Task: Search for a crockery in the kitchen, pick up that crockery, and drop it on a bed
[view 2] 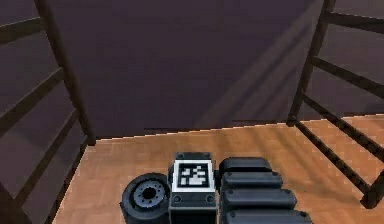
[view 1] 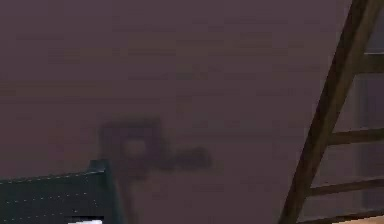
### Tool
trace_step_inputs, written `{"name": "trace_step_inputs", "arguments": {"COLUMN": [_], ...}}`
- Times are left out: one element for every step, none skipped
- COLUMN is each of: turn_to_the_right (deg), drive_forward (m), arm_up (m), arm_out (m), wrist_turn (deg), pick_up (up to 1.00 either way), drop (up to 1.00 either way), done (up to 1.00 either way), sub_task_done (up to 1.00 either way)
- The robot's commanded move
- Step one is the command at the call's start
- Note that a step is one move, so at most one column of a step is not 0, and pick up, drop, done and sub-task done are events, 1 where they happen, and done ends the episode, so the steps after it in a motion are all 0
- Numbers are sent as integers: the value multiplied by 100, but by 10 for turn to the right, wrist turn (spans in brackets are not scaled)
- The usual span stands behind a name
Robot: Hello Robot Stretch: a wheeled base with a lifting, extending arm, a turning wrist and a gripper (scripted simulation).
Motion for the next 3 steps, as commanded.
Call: {"name": "trace_step_inputs", "arguments": {"turn_to_the_right": [180,-240,0], "drive_forward": [0,0,30], "arm_up": [0,0,0], "arm_out": [0,0,0], "wrist_turn": [0,0,0], "pick_up": [0,0,0], "drop": [0,0,0], "done": [0,0,0], "sub_task_done": [0,0,0]}}
